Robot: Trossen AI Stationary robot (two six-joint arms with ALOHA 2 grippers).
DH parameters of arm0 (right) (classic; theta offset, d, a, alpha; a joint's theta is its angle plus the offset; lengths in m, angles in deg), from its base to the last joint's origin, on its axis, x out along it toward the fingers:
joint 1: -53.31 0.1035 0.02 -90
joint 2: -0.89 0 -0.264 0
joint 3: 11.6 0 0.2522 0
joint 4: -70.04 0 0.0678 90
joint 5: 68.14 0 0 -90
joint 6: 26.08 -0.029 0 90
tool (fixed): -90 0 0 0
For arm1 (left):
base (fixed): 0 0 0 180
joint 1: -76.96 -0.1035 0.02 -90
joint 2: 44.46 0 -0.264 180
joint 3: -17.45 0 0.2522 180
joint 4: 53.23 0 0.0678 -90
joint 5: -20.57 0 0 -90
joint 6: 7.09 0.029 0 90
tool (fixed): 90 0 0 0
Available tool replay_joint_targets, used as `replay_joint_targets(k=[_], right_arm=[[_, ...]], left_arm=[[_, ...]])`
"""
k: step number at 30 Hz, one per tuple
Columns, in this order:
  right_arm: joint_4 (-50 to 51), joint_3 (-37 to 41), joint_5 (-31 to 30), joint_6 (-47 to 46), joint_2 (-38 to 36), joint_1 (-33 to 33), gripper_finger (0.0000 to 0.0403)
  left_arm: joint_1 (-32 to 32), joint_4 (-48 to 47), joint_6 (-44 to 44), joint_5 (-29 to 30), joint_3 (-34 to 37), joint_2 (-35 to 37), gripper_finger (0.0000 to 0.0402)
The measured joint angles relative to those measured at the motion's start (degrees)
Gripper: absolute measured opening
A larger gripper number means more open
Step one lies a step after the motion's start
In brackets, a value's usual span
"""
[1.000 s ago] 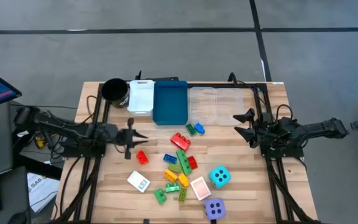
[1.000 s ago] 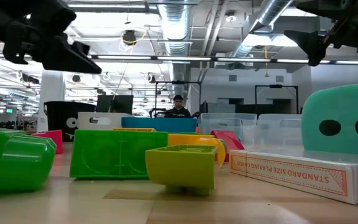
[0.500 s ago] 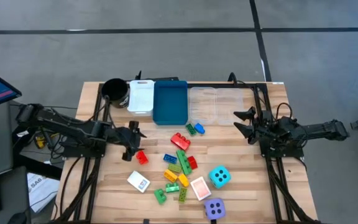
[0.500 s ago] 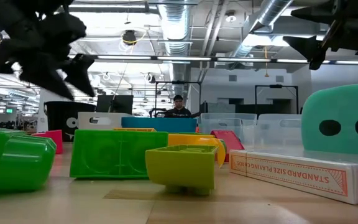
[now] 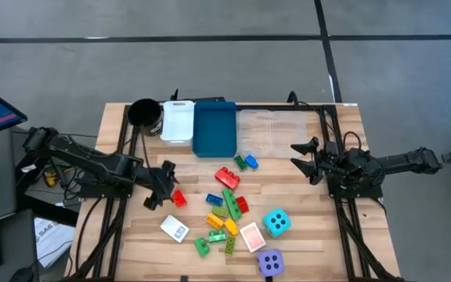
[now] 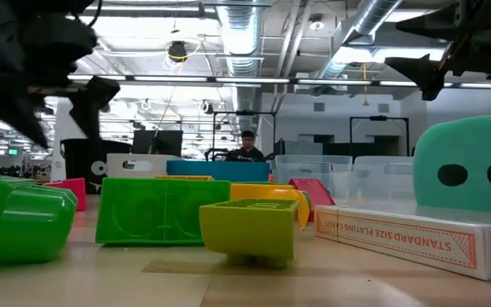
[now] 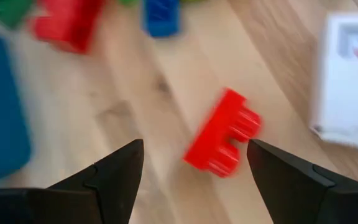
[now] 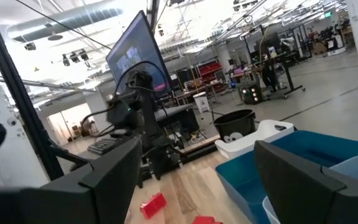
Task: Pick & Place Toys
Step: Put the small red game piece into the white bin
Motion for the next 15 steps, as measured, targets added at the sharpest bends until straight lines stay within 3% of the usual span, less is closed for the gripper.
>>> replay_joint_targets(k=[8,15], right_arm=[[-2.18,0.00,-0.01,0.00,2.56,-1.36,0.0304],[-2.40,0.00,-0.03,0.16,2.95,-1.56,0.0304]], left_arm=[[3.75,1.31,1.62,0.61,0.00,-9.66,0.0278],[3.68,5.80,1.78,4.34,-0.02,-10.75,0.0278]])
